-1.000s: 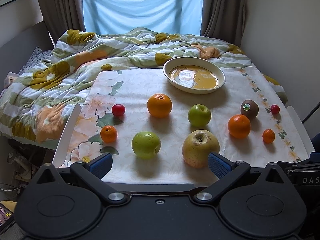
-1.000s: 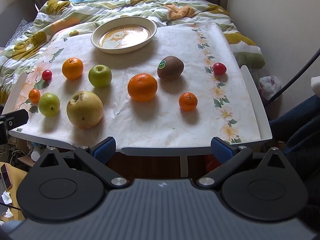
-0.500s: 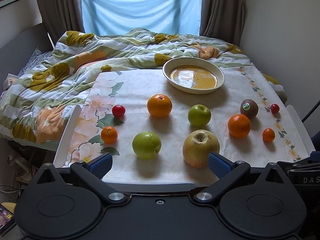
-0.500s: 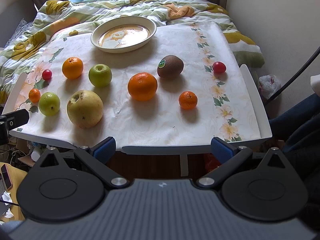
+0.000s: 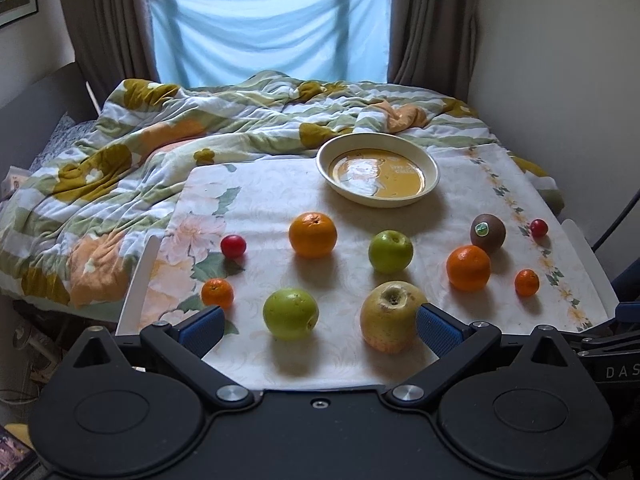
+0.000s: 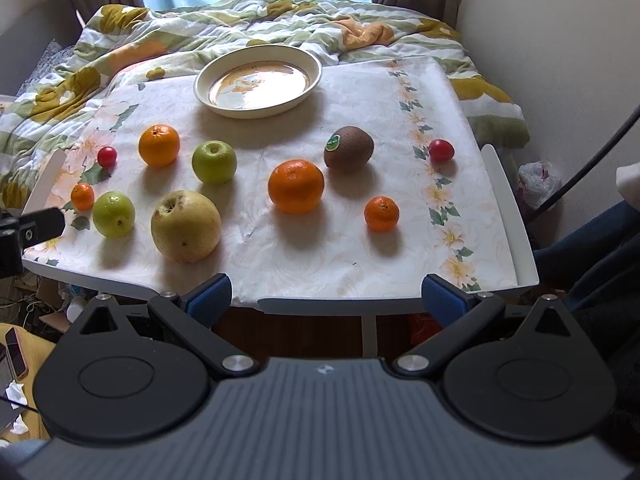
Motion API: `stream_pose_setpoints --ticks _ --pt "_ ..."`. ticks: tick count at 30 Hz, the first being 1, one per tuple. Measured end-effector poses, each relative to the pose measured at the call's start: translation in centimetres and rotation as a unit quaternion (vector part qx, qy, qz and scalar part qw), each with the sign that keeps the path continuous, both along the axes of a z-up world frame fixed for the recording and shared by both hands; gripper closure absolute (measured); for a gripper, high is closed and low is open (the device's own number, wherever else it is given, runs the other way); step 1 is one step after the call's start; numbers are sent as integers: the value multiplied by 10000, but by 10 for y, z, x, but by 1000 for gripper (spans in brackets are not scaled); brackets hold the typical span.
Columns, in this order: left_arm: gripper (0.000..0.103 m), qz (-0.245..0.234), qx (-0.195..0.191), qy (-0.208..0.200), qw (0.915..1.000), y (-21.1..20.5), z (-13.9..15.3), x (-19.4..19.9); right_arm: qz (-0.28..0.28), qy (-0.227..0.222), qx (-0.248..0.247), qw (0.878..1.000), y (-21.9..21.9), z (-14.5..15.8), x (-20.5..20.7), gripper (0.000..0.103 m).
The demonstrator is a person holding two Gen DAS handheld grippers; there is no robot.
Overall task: Organize fruits
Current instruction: 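Grasp the large yellow apple with the left gripper while the right gripper grasps a mandarin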
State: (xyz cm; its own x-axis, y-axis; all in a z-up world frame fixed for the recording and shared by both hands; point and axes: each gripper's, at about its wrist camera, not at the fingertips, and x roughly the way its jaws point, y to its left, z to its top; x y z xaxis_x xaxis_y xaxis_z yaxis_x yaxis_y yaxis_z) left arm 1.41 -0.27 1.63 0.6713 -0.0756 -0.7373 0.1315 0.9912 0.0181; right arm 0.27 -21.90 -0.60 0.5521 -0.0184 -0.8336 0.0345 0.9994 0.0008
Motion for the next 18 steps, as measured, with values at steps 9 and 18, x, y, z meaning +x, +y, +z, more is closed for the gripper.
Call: stream_pose_setpoints --ticks 9,18 --pt "0 -32 286 -343 9990 -24 -25 3 4 -183 58 9998 -23 -15 9 0" --pt "0 423 509 -213 9976 -60 -57 13 577 -388 277 9972 -64 -39 32 0"
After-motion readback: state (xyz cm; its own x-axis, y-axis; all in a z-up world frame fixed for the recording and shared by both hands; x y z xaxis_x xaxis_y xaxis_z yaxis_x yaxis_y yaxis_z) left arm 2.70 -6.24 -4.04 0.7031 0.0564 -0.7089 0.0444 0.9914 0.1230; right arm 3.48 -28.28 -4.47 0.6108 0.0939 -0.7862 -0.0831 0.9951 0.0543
